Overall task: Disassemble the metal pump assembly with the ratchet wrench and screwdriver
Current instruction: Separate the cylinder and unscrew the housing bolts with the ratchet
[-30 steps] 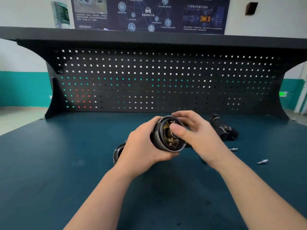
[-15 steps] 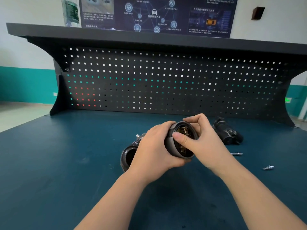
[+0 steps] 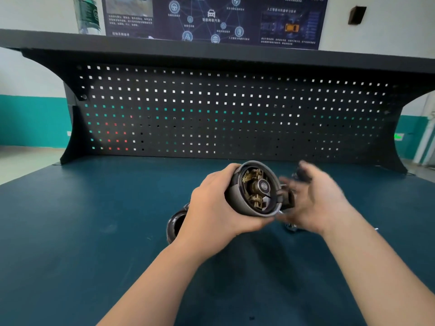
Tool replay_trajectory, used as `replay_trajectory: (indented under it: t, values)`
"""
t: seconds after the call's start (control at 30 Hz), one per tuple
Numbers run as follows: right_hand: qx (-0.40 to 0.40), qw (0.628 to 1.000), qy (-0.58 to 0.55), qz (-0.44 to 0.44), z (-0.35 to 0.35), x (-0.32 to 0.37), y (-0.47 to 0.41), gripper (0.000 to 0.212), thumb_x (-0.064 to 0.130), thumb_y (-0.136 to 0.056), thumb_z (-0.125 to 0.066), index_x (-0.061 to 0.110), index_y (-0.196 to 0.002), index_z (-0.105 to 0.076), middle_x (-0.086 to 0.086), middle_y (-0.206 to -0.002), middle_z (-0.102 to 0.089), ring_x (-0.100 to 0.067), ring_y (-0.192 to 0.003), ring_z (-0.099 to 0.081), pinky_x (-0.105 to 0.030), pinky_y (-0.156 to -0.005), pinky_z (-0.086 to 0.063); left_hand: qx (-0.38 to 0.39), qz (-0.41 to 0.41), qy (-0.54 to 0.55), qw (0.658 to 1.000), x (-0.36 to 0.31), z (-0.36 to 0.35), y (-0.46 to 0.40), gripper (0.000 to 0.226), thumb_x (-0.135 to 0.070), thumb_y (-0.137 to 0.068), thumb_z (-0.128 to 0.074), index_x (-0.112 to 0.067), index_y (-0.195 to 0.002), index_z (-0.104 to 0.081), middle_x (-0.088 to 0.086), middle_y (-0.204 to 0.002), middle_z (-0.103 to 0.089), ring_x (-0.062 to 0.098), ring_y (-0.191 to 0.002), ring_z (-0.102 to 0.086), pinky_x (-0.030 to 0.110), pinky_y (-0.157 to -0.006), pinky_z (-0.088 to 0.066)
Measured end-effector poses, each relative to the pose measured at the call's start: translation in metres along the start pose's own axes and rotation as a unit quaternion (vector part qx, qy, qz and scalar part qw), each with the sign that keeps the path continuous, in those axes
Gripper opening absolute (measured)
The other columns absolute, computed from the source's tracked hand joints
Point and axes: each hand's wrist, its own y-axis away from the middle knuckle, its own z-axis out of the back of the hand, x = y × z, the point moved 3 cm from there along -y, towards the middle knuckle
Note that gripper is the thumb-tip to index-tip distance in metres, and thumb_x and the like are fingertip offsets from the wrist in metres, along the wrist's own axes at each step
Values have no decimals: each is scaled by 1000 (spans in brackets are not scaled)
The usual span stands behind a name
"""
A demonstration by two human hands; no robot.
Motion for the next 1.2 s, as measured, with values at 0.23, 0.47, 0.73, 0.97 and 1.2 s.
replay_trajectory:
  t: [0.23,0.47,0.73,0.97,1.2]
  values:
    - [2,984,123,-131,-5,-47,-9,42,51,-85,-56,10,-99,-59,-14,-76,-68,-30,-82,-60,-40,-65,-49,-6,16,151,988,-10,9,-3,58,-41,-52,-85,-46,-105,-60,-22,-100,-68,-4,-95,-63,17,-80,-52]
    - [-40,932,332,139,-17,-59,-28,29,51,-95,-44,26,-95,-59,5,-101,-58,-12,-96,-54,-32,-94,-41,-90,104,214,967,17,22,-21,39,-48,-50,-79,-42,-87,-69,-21,-89,-71,-6,-85,-65,9,-66,-48]
    - [63,901,364,228,-32,-69,-35,32,52,-94,-45,27,-92,-65,18,-92,-69,11,-88,-58,-9,-72,-39,-157,198,366,896,66,37,-44,71,-46,-49,-82,-21,-111,-57,1,-109,-69,12,-99,-66,28,-80,-52]
    - [102,870,410,253,-26,-68,-37,63,67,-58,-60,23,-103,-52,12,-104,-63,-2,-99,-58,-11,-84,-42,-107,175,333,920,70,50,-66,66,-41,-53,-83,-31,-114,-60,1,-107,-69,15,-97,-66,31,-87,-52]
    - [207,843,452,205,-35,-84,-32,112,52,-49,-87,27,-141,-27,21,-127,-51,9,-113,-51,-10,-91,-39,-10,202,429,880,81,56,-71,49,-37,-65,-67,-16,-109,-60,1,-94,-67,15,-84,-63,31,-78,-53]
